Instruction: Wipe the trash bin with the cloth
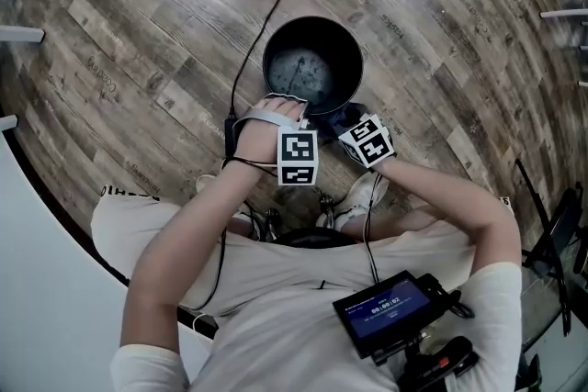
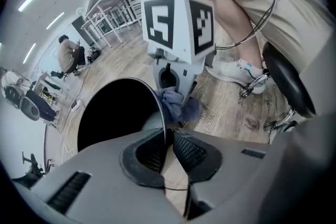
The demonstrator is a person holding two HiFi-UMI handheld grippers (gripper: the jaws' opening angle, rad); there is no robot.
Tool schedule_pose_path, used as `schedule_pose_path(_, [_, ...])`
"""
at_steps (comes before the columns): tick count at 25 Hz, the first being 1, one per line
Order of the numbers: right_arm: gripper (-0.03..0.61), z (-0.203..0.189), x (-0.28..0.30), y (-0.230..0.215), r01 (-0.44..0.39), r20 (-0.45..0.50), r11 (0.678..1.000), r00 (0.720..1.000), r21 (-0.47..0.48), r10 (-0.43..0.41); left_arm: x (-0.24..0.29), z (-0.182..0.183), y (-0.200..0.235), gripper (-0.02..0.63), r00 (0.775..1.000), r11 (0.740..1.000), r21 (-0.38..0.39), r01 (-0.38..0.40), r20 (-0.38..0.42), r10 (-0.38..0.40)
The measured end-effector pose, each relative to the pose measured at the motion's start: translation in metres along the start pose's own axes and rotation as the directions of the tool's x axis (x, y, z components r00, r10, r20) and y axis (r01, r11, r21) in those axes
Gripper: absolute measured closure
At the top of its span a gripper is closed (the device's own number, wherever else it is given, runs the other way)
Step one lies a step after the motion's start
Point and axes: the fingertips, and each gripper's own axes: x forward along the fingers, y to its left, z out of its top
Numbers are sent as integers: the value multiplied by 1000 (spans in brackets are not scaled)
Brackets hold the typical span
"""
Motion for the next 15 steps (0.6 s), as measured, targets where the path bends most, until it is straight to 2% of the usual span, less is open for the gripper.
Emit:
schedule_pose_path(10, [483,-89,104,-38,61,-142,996,987,-68,-71,3,5,2,558,1000,1000,3,10,12,-10])
schedule_pose_path(15, [483,-94,115,-44,101,-142,994,984,-42,-106,4,4,5,557,1000,1000,9,-11,17,11])
